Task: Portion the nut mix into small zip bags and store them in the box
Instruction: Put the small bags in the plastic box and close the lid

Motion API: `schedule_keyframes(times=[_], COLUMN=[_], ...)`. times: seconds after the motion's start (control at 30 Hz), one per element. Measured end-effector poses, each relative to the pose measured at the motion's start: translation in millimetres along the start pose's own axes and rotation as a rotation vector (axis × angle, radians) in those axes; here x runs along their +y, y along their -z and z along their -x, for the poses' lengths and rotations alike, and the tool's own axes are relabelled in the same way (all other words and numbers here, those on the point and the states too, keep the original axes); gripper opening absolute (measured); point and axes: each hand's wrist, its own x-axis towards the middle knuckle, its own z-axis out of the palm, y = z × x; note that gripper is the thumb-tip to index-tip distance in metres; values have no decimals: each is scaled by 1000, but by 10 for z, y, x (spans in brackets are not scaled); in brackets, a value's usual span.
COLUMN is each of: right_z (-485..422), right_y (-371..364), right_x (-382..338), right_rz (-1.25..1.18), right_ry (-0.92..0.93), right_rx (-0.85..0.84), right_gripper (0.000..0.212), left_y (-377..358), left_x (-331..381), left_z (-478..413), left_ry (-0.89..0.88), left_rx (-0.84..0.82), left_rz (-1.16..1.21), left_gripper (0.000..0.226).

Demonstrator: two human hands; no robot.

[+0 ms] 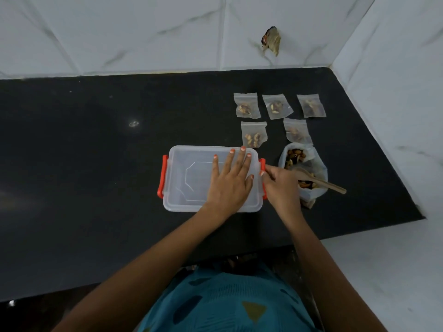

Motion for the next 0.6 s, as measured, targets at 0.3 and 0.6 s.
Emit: schedule_keyframes(times=[0.3,0.6], right_z=[-70,-111], right_y=[-24,16], right_x=[157,-89], right_rz=[-400,-64], right_ry=[-358,-48], right_rx=[-102,239], right_gripper=[22,26], left_y=[-39,195], left_x=[-10,-396], left_z=[-12,227], left_ry=[3,89], left_rx=[24,340], left_rz=[14,553], left_gripper=[58,42])
